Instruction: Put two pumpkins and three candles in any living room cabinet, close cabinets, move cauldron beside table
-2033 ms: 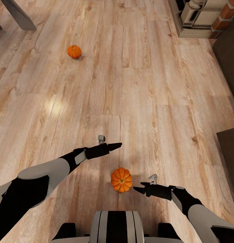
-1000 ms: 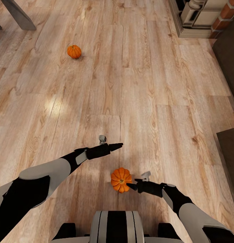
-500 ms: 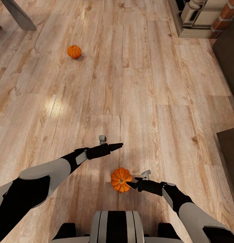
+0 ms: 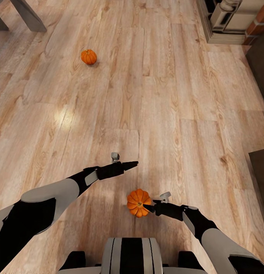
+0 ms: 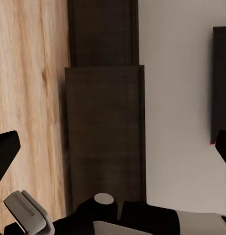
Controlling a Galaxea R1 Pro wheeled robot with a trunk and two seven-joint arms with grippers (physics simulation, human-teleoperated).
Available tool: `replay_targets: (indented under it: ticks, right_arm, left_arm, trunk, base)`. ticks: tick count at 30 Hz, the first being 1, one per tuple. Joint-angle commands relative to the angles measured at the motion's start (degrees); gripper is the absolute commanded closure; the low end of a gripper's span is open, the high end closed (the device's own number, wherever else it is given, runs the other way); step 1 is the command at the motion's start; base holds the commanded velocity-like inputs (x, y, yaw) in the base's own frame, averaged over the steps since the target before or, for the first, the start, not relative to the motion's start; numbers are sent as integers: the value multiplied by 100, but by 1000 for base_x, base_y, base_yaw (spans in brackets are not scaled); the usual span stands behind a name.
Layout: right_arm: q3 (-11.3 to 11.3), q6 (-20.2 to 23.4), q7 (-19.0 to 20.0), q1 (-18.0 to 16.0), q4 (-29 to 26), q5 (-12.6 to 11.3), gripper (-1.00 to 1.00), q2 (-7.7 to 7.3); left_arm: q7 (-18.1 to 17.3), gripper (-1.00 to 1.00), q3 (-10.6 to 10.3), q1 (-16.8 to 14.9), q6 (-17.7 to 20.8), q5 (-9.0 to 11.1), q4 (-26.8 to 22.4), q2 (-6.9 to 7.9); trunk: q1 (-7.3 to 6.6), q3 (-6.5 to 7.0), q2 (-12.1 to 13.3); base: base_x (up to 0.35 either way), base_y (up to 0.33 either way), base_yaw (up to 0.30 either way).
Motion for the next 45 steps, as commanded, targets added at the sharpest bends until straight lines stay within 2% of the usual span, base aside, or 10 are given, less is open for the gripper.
replay_targets:
  ticks: [1, 18, 25, 45]
  right_arm:
    - [0, 0, -3, 0, 0, -1, -100, 0]
    - [-8, -3, -34, 0, 9, -13, -100, 1]
    - [-8, -1, -181, 0, 7, -26, -100, 1]
    - [-8, 0, -226, 0, 1, -28, -100, 1]
  left_arm:
    - [0, -100, 0, 0, 0, 0, 0, 4]
    - [0, -100, 0, 0, 0, 0, 0, 12]
    - [0, -100, 0, 0, 0, 0, 0, 12]
    - [0, -100, 0, 0, 0, 0, 0, 12]
  trunk:
    - [0, -1, 0]
    - [0, -3, 0]
    - [0, -27, 0]
    - [0, -57, 0]
  base:
    - [0, 0, 30]
    - [0, 0, 6]
    - [0, 0, 104]
    - [0, 0, 76]
